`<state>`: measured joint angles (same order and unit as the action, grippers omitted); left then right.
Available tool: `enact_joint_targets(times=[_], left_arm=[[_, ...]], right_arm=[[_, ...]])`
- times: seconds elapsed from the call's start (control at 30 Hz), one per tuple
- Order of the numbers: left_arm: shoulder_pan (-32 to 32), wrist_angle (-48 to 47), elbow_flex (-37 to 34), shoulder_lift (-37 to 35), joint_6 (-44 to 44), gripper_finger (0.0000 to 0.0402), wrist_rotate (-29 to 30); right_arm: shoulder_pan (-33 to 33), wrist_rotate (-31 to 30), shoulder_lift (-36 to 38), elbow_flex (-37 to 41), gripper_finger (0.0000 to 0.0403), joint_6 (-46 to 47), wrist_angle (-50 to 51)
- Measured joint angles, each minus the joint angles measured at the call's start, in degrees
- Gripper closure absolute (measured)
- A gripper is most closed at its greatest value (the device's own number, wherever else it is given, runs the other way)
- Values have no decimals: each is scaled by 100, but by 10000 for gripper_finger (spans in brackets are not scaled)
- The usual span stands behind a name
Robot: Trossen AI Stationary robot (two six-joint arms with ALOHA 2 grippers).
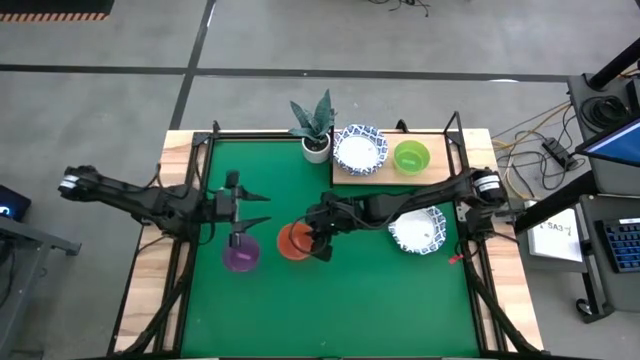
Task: Place and stack bowls onto a shelf
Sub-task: Stack the orange bowl on top of the green bowl
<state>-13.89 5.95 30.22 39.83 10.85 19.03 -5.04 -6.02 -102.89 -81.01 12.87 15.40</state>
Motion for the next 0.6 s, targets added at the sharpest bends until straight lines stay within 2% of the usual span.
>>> enact_joint_targets(times=[0.17, 0.33, 0.6], left_arm=[[0, -216, 4, -288, 39, 208, 0], [0, -400, 7, -343, 39, 208, -2], [0, -391, 7, -244, 4, 208, -4]], right_arm=[[22, -67, -422, 15, 262, 26, -455], [81, -649, -860, -89, 267, 68, -527], [269, -650, -1264, -328, 271, 210, -527]])
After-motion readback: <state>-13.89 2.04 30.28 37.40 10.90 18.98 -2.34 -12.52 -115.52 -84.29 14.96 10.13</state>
